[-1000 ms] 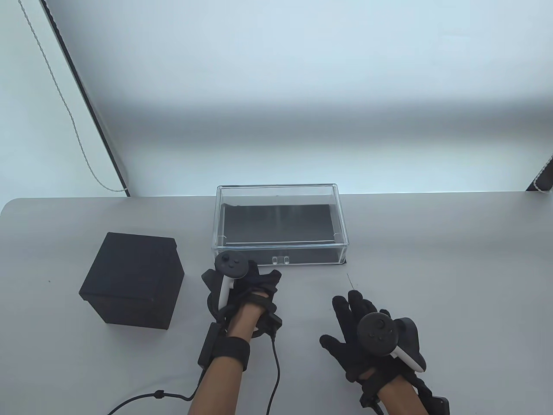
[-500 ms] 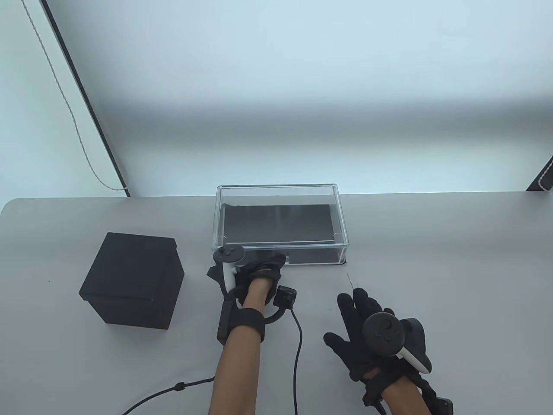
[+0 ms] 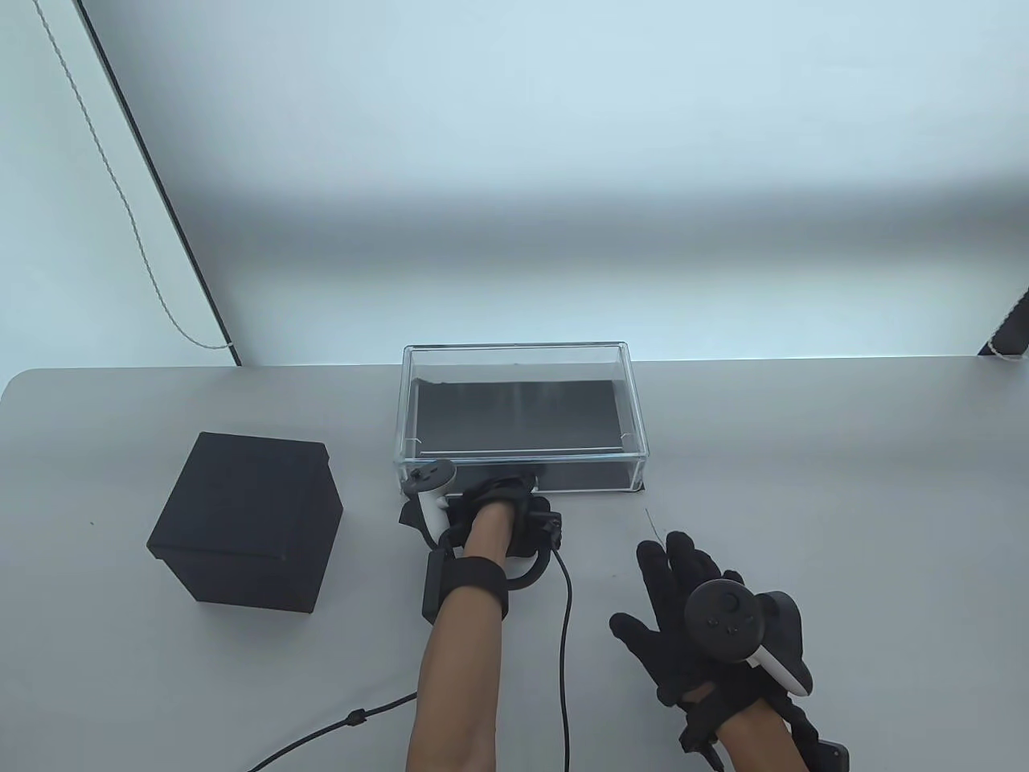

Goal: Pour number blocks into a drawer

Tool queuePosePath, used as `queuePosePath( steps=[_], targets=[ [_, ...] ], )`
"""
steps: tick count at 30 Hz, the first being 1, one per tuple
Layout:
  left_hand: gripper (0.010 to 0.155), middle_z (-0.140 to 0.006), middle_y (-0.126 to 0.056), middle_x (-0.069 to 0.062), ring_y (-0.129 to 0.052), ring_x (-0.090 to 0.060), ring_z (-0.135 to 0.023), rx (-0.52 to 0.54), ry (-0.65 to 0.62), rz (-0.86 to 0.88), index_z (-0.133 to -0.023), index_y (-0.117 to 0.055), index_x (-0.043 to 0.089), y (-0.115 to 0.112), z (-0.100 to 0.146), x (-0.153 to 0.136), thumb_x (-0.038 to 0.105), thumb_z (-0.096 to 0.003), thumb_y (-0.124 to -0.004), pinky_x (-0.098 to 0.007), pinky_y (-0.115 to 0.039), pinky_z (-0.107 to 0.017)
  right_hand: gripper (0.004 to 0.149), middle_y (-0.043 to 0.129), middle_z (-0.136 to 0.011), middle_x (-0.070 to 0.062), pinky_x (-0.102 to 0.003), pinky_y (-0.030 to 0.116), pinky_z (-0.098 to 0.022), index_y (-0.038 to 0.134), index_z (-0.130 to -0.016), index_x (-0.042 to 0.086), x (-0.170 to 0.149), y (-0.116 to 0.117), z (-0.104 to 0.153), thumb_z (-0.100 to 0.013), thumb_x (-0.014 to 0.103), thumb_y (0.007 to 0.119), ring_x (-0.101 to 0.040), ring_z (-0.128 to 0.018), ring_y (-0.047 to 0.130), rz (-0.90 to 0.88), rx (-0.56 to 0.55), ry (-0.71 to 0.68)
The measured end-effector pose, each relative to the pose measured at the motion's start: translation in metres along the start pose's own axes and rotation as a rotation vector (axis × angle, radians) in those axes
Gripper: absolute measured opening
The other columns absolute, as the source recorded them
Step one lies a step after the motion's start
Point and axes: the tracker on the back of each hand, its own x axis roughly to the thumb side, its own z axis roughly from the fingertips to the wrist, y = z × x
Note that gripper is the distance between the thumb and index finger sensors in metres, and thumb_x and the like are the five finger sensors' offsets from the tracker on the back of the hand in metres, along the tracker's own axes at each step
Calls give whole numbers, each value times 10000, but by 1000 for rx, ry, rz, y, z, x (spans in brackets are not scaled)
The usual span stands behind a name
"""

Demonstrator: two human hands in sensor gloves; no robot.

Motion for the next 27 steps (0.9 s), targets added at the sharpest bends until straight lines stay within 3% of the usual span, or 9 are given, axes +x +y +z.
queuePosePath(
  steps=[9, 27],
  targets=[
    [537, -564, -1010, -14, -1023, -264, -484, -4, -34, 39, -765, -760, 69, -2, -3, -5, 483, -424, -795, -494, -845, -412, 869, 232, -1119, -202, -778, 257, -625, 304, -1056, 205, 1, 0, 0, -433, 633, 732, -550, -985, 342, 2, 0, -8],
    [538, -565, -1004, -11, -1030, -235, -472, -38, -92, 75, -762, -748, 60, 0, 13, -33, 485, -434, -793, -454, -868, -375, 867, 228, -1119, -203, -781, 251, -624, 305, -1057, 205, -3, 0, 0, -435, 632, 732, -551, -987, 338, -3, 5, 6]
  ],
)
